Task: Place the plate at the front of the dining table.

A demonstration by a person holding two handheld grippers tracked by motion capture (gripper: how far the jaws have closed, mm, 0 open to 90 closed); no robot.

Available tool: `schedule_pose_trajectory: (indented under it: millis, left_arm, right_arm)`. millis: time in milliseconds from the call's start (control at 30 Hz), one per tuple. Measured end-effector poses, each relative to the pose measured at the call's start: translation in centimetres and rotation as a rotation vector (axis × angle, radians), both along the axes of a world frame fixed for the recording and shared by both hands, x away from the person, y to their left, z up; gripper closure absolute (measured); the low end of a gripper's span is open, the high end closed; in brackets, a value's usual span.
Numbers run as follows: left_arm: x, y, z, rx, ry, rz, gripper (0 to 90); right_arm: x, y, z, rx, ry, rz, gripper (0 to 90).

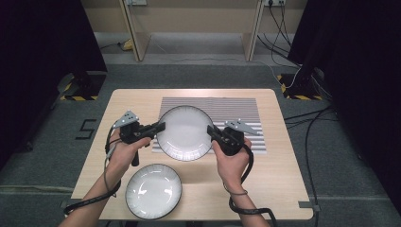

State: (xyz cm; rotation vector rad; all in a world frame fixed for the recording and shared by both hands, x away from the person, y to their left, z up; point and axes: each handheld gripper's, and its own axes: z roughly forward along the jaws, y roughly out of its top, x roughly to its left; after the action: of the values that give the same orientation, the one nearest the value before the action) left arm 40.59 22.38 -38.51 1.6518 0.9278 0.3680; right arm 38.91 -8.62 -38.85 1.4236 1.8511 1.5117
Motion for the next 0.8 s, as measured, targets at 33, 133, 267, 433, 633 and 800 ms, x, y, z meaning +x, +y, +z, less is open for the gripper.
schedule_pose_trajectory:
  millis: [33,133,267,433,633,800]
  left_arm:
    - [0.1,-0.1,0.0,-0.001,0.0,-0.001,83.6]
    - [0.2,-0.2,0.0,0.0,0.001,-0.001,83.6]
    - [0.7,-0.5,0.1,0.001,-0.003,-0.003,83.6]
    - [1.0,-0.7,0.2,-0.002,-0.002,-0.004,83.5]
    - [1.5,-0.8,0.3,-0.009,0.0,-0.005,83.6]
    - [1.9,-0.9,0.6,-0.015,-0.003,-0.002,83.5]
  right_arm:
    - [0.1,0.0,0.0,-0.001,-0.002,-0.002,81.8]
    - [0.2,-0.1,0.1,-0.005,-0.005,-0.006,81.8]
    - [0.5,-0.4,0.1,-0.002,-0.004,-0.014,81.7]
    - [0.7,-0.6,0.2,-0.005,-0.006,-0.02,81.7]
    - [1.2,-0.7,0.5,-0.007,-0.006,-0.026,81.7]
    - [1.5,-0.7,0.9,-0.012,-0.011,-0.029,81.7]
